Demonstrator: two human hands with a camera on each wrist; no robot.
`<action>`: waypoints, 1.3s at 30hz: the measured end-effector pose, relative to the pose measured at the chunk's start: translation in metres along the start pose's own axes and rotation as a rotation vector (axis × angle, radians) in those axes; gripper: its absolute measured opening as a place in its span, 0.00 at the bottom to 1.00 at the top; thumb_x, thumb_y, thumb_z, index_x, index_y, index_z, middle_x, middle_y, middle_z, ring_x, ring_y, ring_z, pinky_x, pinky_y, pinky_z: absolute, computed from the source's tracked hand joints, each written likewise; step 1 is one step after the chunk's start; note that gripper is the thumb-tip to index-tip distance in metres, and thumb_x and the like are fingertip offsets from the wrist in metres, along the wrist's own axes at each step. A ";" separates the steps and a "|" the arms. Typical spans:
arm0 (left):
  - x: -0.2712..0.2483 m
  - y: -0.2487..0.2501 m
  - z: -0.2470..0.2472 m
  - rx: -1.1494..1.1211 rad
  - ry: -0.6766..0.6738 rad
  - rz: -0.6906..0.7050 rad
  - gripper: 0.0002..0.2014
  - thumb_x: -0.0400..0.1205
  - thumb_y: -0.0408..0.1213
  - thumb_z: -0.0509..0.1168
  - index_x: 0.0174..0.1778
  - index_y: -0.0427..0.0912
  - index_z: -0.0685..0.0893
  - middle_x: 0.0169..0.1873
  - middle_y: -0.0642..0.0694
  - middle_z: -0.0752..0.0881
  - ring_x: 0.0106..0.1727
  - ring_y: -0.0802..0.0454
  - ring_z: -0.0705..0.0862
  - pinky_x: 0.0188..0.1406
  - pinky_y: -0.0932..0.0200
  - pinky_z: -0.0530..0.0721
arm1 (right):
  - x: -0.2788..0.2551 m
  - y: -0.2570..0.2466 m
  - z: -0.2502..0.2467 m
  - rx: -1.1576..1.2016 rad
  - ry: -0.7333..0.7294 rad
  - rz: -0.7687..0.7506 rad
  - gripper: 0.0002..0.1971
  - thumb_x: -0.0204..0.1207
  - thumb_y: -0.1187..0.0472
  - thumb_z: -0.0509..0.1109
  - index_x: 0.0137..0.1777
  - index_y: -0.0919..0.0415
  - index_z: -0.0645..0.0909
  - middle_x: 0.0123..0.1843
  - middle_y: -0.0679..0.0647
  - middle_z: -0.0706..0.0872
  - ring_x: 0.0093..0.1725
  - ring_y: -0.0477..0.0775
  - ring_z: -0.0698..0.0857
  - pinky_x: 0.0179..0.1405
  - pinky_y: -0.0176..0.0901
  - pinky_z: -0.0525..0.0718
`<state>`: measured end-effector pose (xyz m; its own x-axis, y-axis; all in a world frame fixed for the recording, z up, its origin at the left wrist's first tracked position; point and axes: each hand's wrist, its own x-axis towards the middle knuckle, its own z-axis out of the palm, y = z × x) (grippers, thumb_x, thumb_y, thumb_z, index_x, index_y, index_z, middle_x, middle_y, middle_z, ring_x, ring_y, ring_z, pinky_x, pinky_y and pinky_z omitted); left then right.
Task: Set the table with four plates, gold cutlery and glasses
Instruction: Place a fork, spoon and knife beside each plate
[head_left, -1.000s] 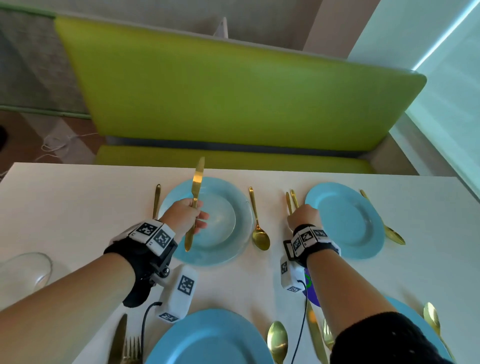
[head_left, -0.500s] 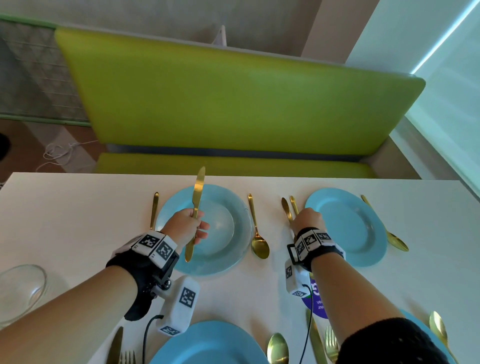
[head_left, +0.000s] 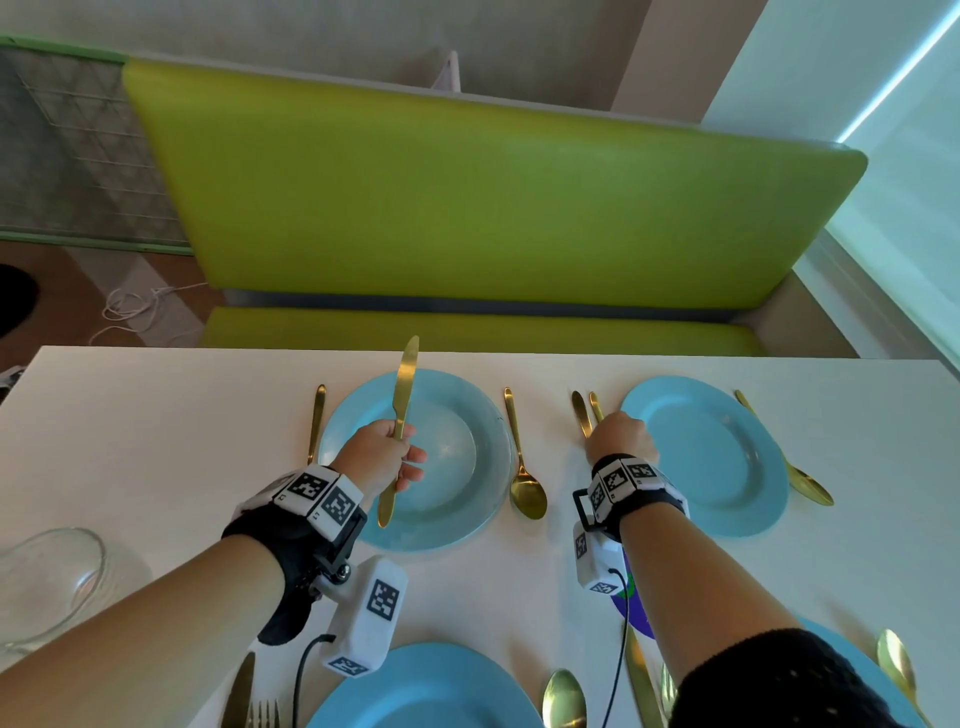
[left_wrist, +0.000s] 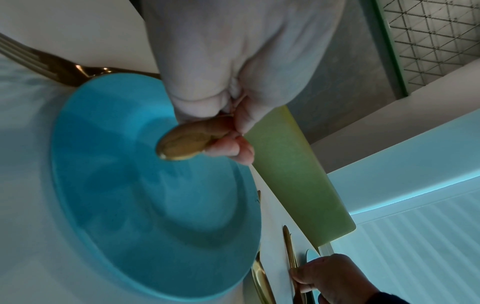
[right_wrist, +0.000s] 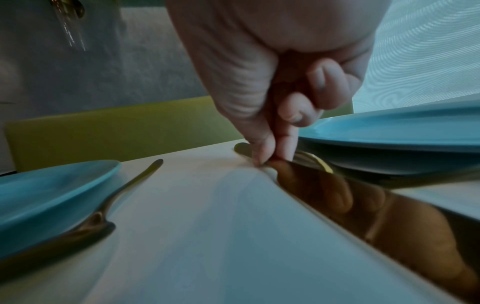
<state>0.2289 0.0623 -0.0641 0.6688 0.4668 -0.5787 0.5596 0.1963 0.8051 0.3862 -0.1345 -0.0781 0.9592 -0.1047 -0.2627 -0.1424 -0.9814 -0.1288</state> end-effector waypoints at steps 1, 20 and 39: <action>0.000 0.000 0.000 -0.002 0.001 -0.002 0.10 0.85 0.24 0.48 0.55 0.38 0.73 0.33 0.42 0.81 0.27 0.50 0.78 0.14 0.69 0.73 | 0.000 -0.001 0.000 -0.004 0.000 0.000 0.13 0.81 0.65 0.57 0.55 0.65 0.83 0.55 0.60 0.87 0.55 0.60 0.86 0.51 0.48 0.83; -0.014 -0.015 -0.013 0.058 0.055 -0.011 0.11 0.83 0.24 0.54 0.56 0.40 0.75 0.35 0.43 0.79 0.28 0.51 0.80 0.16 0.67 0.74 | -0.014 0.001 0.000 -0.044 0.022 -0.048 0.11 0.79 0.64 0.63 0.56 0.64 0.84 0.52 0.59 0.87 0.53 0.60 0.87 0.46 0.46 0.83; -0.081 -0.017 -0.030 0.693 -0.301 0.125 0.14 0.77 0.27 0.55 0.55 0.40 0.80 0.26 0.46 0.79 0.27 0.52 0.82 0.17 0.67 0.70 | -0.211 -0.033 0.012 -0.007 0.179 -1.142 0.13 0.45 0.62 0.85 0.30 0.49 0.89 0.25 0.45 0.84 0.21 0.48 0.84 0.13 0.29 0.73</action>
<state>0.1506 0.0466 -0.0265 0.7960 0.1754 -0.5794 0.5840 -0.4746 0.6586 0.1856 -0.0776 -0.0301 0.5493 0.8234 0.1426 0.8309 -0.5200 -0.1981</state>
